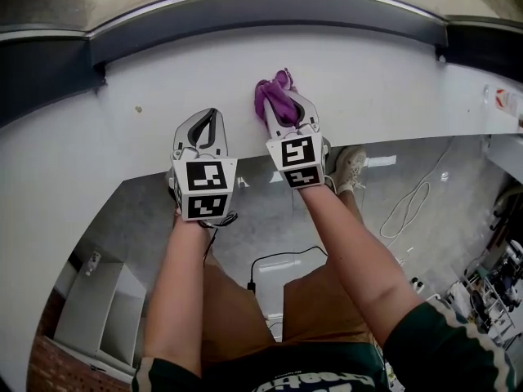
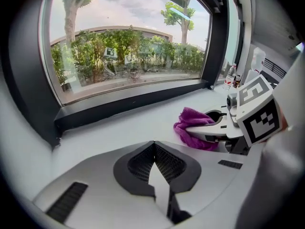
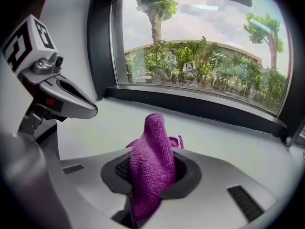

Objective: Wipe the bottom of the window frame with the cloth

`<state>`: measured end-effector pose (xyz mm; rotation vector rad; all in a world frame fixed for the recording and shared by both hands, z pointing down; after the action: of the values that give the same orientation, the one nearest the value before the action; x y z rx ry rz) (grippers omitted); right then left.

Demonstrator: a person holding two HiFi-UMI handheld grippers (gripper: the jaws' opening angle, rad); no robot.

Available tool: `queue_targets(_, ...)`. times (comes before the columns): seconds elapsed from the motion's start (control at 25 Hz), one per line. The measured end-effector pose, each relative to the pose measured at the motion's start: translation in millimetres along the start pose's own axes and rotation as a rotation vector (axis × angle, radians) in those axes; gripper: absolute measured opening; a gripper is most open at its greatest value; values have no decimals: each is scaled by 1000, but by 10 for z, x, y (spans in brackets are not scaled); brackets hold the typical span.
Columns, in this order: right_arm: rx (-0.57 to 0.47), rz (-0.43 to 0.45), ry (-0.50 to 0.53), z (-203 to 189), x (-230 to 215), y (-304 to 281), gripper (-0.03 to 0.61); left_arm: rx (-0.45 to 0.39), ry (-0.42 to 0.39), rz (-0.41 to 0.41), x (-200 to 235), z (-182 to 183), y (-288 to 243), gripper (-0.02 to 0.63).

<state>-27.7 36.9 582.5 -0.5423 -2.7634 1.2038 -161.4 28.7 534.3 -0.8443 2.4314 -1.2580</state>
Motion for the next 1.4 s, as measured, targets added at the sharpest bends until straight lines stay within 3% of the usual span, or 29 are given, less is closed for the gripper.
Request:
queue_targets(0.72, 10, 179, 144, 345, 980, -391, 86, 17, 80, 87, 714, -348, 288, 8)
queue_targets(1.4, 0, 287, 239, 600, 1733, -702, 86, 34, 132, 153, 1246, -654, 529, 8)
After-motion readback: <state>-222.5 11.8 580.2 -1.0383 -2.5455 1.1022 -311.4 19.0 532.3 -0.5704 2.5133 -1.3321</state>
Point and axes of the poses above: the fingertips, and each gripper's own axes: y backward along the fingers, x to its left, z out of its top, the point moved 4 cm from there along y, backward along the fingers, and after that the axes turned 2 degrees about -y, right-handed, at the moved point
